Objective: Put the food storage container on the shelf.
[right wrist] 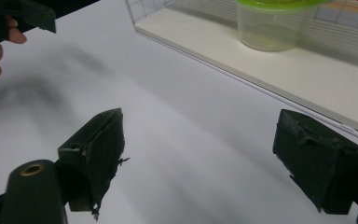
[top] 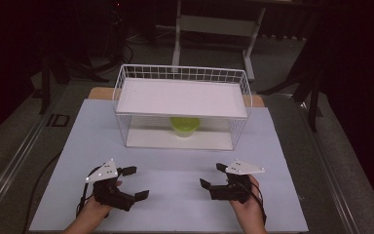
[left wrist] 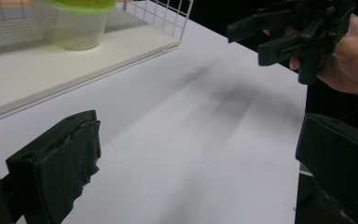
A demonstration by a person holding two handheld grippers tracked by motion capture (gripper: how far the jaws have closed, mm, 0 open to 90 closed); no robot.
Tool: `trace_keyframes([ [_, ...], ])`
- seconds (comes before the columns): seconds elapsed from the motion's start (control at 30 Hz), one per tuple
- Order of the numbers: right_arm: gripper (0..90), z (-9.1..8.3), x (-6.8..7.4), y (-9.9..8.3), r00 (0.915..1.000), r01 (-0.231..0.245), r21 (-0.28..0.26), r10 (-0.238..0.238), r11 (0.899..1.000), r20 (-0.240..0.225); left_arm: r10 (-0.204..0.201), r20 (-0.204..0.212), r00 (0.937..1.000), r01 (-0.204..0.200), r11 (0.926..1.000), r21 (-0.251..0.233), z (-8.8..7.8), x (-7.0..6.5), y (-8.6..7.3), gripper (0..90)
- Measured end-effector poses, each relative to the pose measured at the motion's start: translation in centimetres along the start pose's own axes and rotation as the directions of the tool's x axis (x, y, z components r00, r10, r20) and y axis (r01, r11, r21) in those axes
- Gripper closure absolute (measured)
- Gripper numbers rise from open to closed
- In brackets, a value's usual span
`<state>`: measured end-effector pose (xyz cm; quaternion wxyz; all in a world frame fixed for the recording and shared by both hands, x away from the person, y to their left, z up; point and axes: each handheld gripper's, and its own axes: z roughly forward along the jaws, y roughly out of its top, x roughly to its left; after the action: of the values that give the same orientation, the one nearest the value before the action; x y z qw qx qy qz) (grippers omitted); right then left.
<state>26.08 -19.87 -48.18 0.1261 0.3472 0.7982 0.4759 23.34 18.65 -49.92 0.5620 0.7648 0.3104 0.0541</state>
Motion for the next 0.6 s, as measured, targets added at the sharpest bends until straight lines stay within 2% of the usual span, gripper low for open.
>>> trace_keyframes([
  [0.13,16.4,-0.7,-0.3,-0.3,0.9999,-0.01,0.0,0.01,1.0,0.005,0.003,-0.009,1.0,-0.003,1.0,0.002,-0.5,0.1,-0.1,0.8],
  [0.2,16.4,-1.1,-0.5,-0.5,0.9999,-0.002,0.005,0.002,1.0,0.012,0.017,-0.018,0.9997,-0.017,0.9999,0.003,-0.9,0.2,-0.2,0.8],
  [0.37,16.4,-1.9,-1.0,-1.2,0.9996,-0.008,0.024,0.007,1.0,0.026,0.005,-0.051,0.9987,-0.005,0.9999,0.009,-2.0,0.7,-0.9,0.8],
  [0.6,16.4,-2.3,-1.5,-2.0,0.9988,-0.03,0.021,0.029,0.999,0.039,-0.002,-0.06,0.9982,0.002,1.0,0.003,-2.2,1.1,-1.5,0.8],
])
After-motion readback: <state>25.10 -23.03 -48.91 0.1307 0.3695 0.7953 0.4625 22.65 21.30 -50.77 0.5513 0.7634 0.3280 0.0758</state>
